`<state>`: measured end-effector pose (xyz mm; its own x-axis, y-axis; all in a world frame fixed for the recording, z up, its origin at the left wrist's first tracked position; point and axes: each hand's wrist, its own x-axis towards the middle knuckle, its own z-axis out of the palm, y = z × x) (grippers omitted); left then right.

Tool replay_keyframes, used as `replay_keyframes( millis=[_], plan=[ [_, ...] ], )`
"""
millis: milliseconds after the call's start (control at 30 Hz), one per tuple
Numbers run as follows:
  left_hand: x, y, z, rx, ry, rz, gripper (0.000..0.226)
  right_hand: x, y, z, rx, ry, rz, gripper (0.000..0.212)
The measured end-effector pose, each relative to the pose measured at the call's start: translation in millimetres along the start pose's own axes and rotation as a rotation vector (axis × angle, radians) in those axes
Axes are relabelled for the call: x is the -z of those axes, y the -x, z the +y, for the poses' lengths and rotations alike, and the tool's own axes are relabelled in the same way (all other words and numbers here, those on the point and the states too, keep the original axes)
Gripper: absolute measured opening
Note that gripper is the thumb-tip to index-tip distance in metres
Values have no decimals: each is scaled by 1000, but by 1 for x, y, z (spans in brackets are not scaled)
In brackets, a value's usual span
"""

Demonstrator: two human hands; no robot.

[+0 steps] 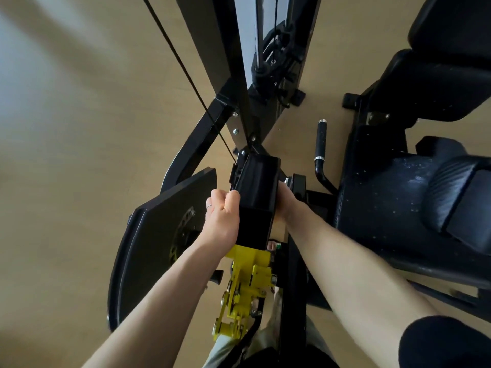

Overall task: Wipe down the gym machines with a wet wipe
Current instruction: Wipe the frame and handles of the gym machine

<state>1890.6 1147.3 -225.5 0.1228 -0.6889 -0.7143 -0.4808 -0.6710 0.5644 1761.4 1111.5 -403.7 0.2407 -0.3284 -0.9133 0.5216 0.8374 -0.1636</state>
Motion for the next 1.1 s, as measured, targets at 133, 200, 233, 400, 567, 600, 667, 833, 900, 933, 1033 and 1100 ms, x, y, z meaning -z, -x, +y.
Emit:
replay_keyframes(
  millis=[133,200,233,400,567,600,667,833,900,933,1033,1100],
  plan=[
    [0,4,1,-2,14,9,27,22,-34,27,151,11,139,61],
    [0,6,3,-1,20,12,28,23,-37,38,148,-97,181,69],
    [0,7,4,1,21,13,27,15,-28,41,143,-134,198,71],
    [0,9,4,-5,38,9,21,4,4,32,198,-97,437,32],
    [0,5,1,-3,23,1,28,1,1,7,119,-58,206,44],
    [0,3,0,2,24,0,30,2,1,-2,66,-61,171,41],
    [-1,-1,-3,3,23,0,30,6,-11,-18,-12,-49,78,28],
    [-3,-6,-6,-2,13,34,22,2,-8,-56,-5,115,-49,47],
    [-4,-7,-6,9,13,40,22,-6,16,-61,64,193,-168,41],
    [-4,-7,-6,13,10,40,22,-3,19,-61,93,201,-201,35],
    [-4,-6,-6,8,-2,30,23,1,25,-51,255,132,-150,41],
    [-3,-7,-6,9,-4,20,25,-1,33,-40,338,98,-28,43]
  ],
)
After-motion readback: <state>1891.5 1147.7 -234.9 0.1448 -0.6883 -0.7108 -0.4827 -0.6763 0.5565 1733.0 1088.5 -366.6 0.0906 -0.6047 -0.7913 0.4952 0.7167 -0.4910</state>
